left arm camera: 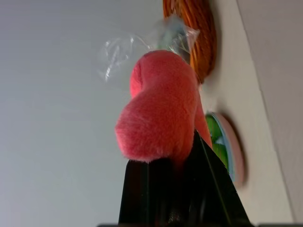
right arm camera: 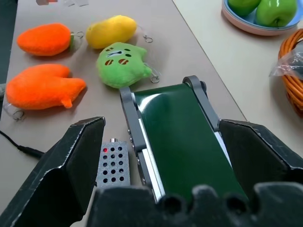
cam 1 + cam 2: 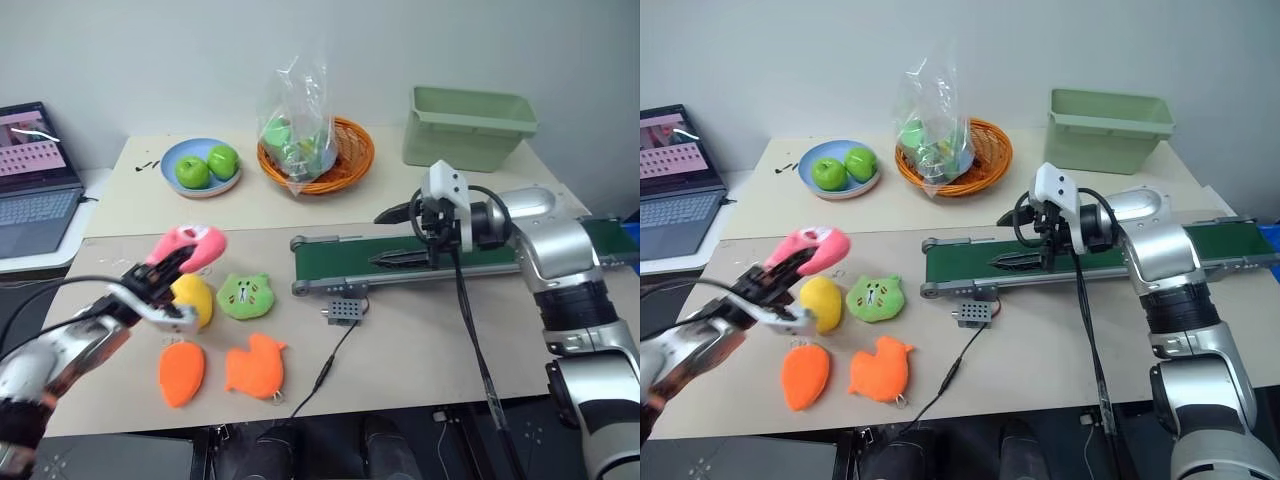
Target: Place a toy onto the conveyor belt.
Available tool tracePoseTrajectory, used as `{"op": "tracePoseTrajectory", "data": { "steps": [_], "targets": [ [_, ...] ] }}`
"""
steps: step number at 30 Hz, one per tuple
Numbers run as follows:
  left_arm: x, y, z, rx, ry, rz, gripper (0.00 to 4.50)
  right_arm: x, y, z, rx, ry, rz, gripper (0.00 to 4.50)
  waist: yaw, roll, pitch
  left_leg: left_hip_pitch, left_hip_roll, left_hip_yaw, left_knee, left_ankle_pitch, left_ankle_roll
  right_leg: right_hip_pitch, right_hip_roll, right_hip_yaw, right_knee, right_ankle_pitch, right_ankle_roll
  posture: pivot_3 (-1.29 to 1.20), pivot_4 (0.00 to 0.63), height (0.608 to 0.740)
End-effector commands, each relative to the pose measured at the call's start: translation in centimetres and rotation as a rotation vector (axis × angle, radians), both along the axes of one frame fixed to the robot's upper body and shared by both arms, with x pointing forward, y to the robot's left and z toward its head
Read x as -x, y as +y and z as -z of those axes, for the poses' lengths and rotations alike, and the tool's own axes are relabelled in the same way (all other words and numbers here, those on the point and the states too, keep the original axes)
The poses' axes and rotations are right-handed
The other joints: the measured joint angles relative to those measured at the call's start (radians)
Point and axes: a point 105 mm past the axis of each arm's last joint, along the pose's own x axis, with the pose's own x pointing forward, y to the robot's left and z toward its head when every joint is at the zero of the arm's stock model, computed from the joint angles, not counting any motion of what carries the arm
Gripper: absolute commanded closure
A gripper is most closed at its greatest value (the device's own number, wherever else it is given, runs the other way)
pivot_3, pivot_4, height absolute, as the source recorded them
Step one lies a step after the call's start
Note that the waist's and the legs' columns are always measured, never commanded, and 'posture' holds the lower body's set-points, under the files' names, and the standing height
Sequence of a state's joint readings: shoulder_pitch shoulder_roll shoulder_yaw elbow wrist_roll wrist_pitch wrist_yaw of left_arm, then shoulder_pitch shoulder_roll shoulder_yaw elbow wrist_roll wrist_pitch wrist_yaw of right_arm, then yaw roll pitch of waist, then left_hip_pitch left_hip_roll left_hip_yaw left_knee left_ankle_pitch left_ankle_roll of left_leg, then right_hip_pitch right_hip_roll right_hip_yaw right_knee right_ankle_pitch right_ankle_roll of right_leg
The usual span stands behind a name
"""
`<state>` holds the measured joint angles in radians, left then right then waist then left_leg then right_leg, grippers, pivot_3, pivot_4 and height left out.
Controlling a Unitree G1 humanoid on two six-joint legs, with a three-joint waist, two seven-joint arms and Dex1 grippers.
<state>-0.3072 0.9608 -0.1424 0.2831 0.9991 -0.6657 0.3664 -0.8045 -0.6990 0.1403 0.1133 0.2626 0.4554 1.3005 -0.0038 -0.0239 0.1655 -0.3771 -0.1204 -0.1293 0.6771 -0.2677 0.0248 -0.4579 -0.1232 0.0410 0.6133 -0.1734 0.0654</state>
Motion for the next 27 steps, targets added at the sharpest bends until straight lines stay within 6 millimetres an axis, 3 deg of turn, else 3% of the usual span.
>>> {"op": "tracePoseTrajectory", "data": {
  "steps": [1, 4, 10, 16, 21, 27],
  "targets": [
    [-1.9, -3.4, -1.0, 0.006, -0.012, 0.127, 4.48, 0.9, -0.5, -1.5, -0.036, -0.048, 0.017, 0.00, 0.005, 0.000, 0.000, -0.001, -0.001, 0.000, 0.001, 0.000, 0.000, 0.000, -0.001, -0.001, 0.000, 0.000, 0.000, 0.00, 0.150, 0.740],
    [-3.4, -6.8, -1.1, -0.021, 0.003, 0.238, 4.48, 1.3, -0.7, -1.5, -0.044, -0.049, 0.045, 0.00, 0.004, 0.000, 0.000, -0.005, -0.002, 0.000, 0.004, 0.002, -0.003, -0.001, -0.002, -0.001, 0.000, 0.001, 0.002, 0.00, 0.150, 0.740],
    [-5.3, -10.9, -1.1, -0.046, 0.034, 0.353, 4.48, 1.9, -1.2, -1.5, -0.059, -0.054, 0.095, 0.00, -0.007, -0.001, 0.000, -0.007, -0.003, 0.002, 0.006, 0.002, -0.003, -0.001, -0.002, -0.001, -0.001, 0.003, 0.005, 0.00, 0.150, 0.740],
    [-5.1, -13.1, 0.3, -0.068, 0.099, 0.449, 4.48, 2.4, -1.6, -1.2, -0.055, -0.058, 0.128, 0.00, -0.012, -0.001, 0.000, -0.008, -0.003, 0.003, 0.006, 0.002, -0.002, -0.001, -0.002, 0.000, -0.001, 0.003, 0.006, 0.00, 0.150, 0.740],
    [-4.9, -13.0, 2.3, -0.092, 0.176, 0.461, 4.48, 2.4, -1.9, -1.2, -0.043, -0.068, 0.150, 0.00, -0.009, -0.001, 0.000, -0.008, -0.003, 0.003, 0.008, 0.002, -0.002, -0.001, -0.002, 0.000, -0.001, 0.004, 0.007, 0.00, 0.150, 0.740],
    [-4.6, -13.0, 2.9, -0.082, 0.236, 0.481, 2.41, 2.3, -1.9, -1.3, -0.040, -0.075, 0.147, 0.00, -0.008, -0.001, 0.000, -0.007, -0.003, 0.004, 0.011, 0.001, 0.000, -0.001, -0.002, 0.000, -0.001, 0.004, 0.007, 0.00, 0.150, 0.740]
  ]
}}
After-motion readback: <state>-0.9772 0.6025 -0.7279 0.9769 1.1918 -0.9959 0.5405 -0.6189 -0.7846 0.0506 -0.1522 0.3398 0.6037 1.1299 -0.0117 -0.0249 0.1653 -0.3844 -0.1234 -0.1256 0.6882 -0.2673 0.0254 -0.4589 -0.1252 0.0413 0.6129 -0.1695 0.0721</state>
